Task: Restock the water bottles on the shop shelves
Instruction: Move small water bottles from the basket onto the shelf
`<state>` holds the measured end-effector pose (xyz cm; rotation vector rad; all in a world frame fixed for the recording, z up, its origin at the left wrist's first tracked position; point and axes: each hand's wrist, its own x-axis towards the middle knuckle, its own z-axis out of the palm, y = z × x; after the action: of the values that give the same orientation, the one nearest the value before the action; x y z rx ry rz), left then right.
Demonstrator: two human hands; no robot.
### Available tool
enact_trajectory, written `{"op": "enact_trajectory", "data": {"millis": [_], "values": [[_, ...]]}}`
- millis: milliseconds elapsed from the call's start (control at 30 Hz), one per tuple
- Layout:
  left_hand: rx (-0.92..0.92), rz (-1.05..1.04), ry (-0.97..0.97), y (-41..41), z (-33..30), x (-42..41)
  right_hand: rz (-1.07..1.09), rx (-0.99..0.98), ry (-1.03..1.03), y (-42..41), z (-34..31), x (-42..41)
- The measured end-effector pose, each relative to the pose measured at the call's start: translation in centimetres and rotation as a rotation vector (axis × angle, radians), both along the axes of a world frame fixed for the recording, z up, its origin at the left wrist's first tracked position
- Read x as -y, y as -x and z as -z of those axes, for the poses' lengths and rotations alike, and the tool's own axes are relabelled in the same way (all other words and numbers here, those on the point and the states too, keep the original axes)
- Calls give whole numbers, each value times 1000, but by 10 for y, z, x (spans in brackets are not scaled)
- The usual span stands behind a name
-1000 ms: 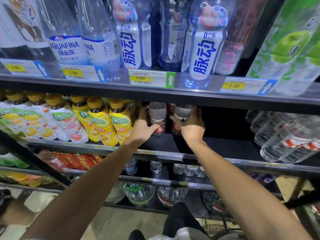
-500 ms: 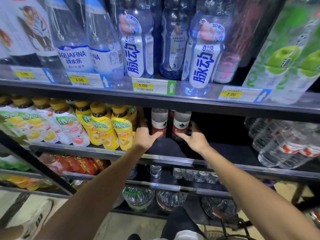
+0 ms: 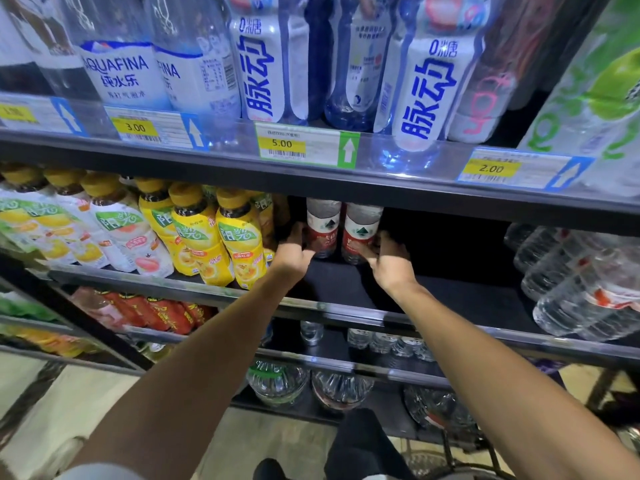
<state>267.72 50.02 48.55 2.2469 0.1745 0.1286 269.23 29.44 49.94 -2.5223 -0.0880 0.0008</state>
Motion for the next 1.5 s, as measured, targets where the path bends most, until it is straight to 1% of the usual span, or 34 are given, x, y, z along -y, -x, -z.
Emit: {"op": "enact_trajectory", "data": {"millis": [67, 233, 333, 533, 767, 867, 933, 1033, 1067, 1133, 1233, 1333, 1433, 1500], "values": [[2, -12, -2, -5, 4, 1, 23, -21, -50, -5, 0, -4], [-27, -21, -6, -12, 6, 4, 46, -19, -101, -17, 2, -11], [14, -50, -19, -17, 8, 6, 54, -16, -111, -24, 3, -13], [-3, 18, 26, -22, 8, 2, 87, 15, -98, -31, 7, -17], [15, 81, -92, -28, 3, 2, 92, 7, -73, -38, 11, -16], [-16, 77, -144, -19, -5, 7, 63, -99, -93, -32, 10, -15], [-80, 96, -183, -9, -10, 9, 36, -184, -108, -21, 6, -13], [-316, 117, -277, 12, -19, 7, 40, -218, -27, 3, -2, -7], [-324, 133, -310, 20, -19, 6, 37, -223, -7, 13, -5, -4], [-260, 207, -373, 41, -25, 2, 7, -214, 1, 37, -15, 3], [-182, 382, -510, 70, -33, -7, -101, -148, 2, 79, -31, 17], [-178, 482, -696, 100, -36, -11, -200, -200, 155, 125, -44, 34], [-179, 560, -749, 124, -36, -6, -219, -195, 197, 166, -47, 56], [-137, 609, -766, 137, -36, 0, -217, -166, 202, 189, -48, 70]]}}
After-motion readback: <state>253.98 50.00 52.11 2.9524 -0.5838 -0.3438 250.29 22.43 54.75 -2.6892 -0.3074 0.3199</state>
